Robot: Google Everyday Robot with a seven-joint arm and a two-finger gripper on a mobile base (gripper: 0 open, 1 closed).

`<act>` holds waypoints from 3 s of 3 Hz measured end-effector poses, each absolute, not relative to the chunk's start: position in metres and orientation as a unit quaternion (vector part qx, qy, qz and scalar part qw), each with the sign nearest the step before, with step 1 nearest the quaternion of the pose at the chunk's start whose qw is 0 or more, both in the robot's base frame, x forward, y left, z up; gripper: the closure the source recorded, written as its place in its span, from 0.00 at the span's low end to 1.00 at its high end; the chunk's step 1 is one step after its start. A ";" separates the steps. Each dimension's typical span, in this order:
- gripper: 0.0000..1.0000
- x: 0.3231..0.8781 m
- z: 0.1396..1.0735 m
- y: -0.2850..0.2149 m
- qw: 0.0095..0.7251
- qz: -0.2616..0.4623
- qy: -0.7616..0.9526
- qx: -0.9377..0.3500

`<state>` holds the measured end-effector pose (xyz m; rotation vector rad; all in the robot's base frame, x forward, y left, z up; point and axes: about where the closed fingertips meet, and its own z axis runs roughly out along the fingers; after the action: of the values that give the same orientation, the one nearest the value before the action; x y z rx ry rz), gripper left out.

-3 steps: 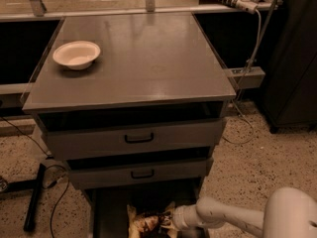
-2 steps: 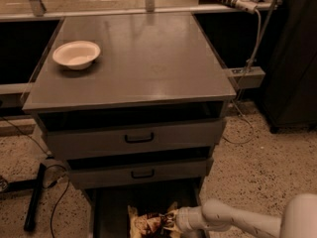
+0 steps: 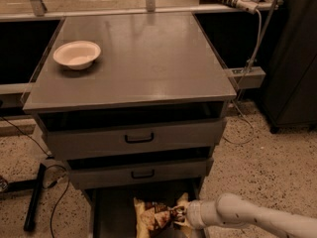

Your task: Pick brown chip bag from bottom drawer and place on counter

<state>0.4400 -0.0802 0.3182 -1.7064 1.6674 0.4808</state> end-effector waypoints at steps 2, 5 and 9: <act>1.00 0.430 0.437 -0.132 0.313 0.124 0.680 -0.652; 1.00 0.445 0.485 -0.140 0.313 0.078 0.670 -0.669; 1.00 0.429 0.747 -0.145 0.347 -0.042 0.621 -0.702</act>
Offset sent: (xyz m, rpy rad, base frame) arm 0.0297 -0.1205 0.2713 -0.3141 -0.1517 -0.1599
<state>0.4290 -0.1453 0.7467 -1.8212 1.6106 -0.1086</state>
